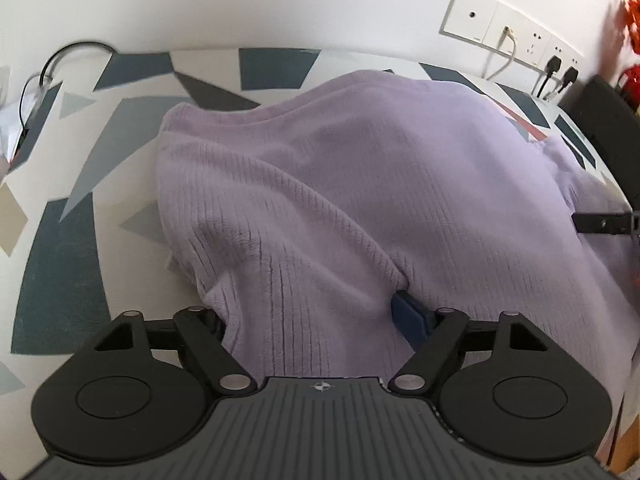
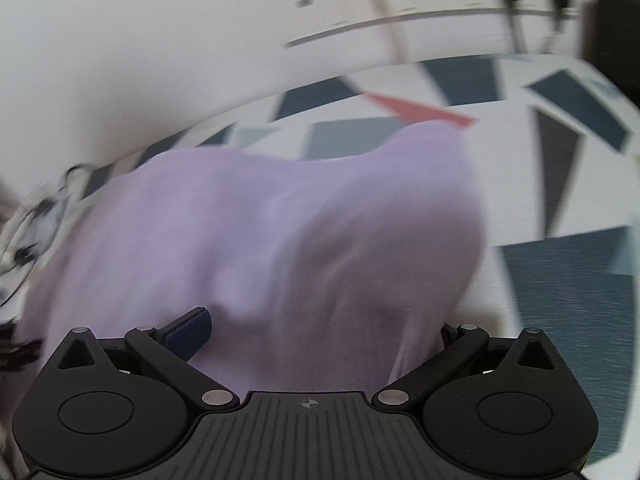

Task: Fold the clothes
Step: 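Grasp the folded hoodie edge with both tools and lift it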

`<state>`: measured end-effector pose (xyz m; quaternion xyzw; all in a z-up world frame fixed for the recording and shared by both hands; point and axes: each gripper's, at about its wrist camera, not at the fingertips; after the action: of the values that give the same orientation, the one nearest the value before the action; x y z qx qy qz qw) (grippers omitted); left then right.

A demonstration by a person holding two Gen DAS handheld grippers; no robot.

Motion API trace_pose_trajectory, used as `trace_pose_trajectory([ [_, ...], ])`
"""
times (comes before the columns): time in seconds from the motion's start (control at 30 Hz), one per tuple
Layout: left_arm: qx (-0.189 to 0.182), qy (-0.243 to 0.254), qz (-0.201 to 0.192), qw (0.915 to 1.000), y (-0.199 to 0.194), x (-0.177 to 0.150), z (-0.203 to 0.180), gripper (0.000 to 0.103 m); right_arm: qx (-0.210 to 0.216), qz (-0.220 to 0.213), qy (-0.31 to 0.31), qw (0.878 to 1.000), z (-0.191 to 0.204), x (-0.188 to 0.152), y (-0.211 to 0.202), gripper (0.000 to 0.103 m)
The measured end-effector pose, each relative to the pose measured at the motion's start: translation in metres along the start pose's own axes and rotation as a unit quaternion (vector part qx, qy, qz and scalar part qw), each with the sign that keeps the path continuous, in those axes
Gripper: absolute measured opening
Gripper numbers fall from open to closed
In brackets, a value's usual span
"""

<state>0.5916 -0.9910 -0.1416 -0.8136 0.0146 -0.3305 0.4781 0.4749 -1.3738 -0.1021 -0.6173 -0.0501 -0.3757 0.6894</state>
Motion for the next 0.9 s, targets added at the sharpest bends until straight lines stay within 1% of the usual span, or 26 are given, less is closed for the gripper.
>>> trace_pose_trajectory([
  [0.07,-0.020,-0.020,0.000,0.9996,0.001,0.000,0.010,0.100,-0.011,-0.002,0.005,1.000,-0.001,0.000,-0.001,0.102],
  [0.1,-0.022,-0.014,0.004,0.9997,0.001,0.000,0.009,0.101,-0.013,-0.004,0.015,1.000,-0.004,0.000,-0.003,0.102],
  [0.2,0.009,0.022,0.028,0.9993,0.005,0.002,0.002,0.103,-0.044,0.002,0.038,0.998,-0.011,0.000,-0.006,0.102],
  [0.23,0.012,0.020,0.033,0.9992,0.003,0.002,0.003,0.103,-0.053,0.004,0.042,0.998,-0.014,0.000,-0.008,0.102],
  [0.3,0.007,-0.003,0.037,0.9993,-0.002,0.003,0.012,0.103,-0.052,0.008,0.050,0.997,-0.021,-0.003,-0.011,0.102],
  [0.37,0.005,-0.012,0.027,0.9995,-0.007,0.000,0.019,0.103,-0.052,0.012,0.061,0.997,-0.029,-0.007,-0.013,0.102],
  [0.43,0.004,-0.010,0.016,0.9998,-0.009,-0.003,0.020,0.103,-0.048,-0.001,0.074,0.996,-0.033,-0.012,-0.016,0.102],
  [0.53,0.011,-0.009,0.004,0.9999,-0.004,-0.003,0.011,0.103,-0.083,-0.016,0.077,0.993,-0.020,-0.014,-0.011,0.102],
  [0.6,0.011,-0.014,-0.004,0.9998,-0.001,-0.001,0.005,0.101,-0.084,-0.020,0.051,0.995,-0.005,-0.016,-0.006,0.102],
  [0.63,0.001,-0.027,-0.007,0.9996,-0.001,0.001,0.004,0.099,-0.078,-0.018,0.041,0.996,0.001,-0.016,-0.004,0.102],
  [0.7,-0.020,-0.055,-0.013,0.9982,-0.003,0.005,0.001,0.084,-0.064,-0.015,0.040,0.997,0.010,-0.015,-0.003,0.102],
  [0.73,-0.026,-0.065,-0.015,0.9974,-0.003,0.005,0.000,0.082,-0.056,-0.013,0.046,0.997,0.013,-0.014,-0.002,0.102],
  [0.8,-0.015,-0.063,-0.020,0.9977,-0.003,0.004,-0.001,0.068,-0.049,-0.022,0.054,0.997,0.015,-0.014,-0.009,0.102],
  [0.83,-0.009,-0.061,-0.022,0.9979,-0.004,0.003,-0.001,0.065,-0.045,-0.027,0.058,0.997,0.015,-0.013,-0.012,0.100],
  [0.9,-0.006,-0.076,-0.028,0.9967,-0.008,0.002,0.004,0.048,-0.039,-0.037,0.066,0.996,0.017,-0.013,-0.019,0.088],
])
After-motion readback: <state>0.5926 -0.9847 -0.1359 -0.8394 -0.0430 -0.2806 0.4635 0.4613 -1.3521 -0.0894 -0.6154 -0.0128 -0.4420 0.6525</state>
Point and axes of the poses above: each gripper's, at about its wrist camera, not at the fingertips, and y roughly the way its jaws point, z to its left, x to its top, and after that the axes turned 9 degrees about -x, right-handed
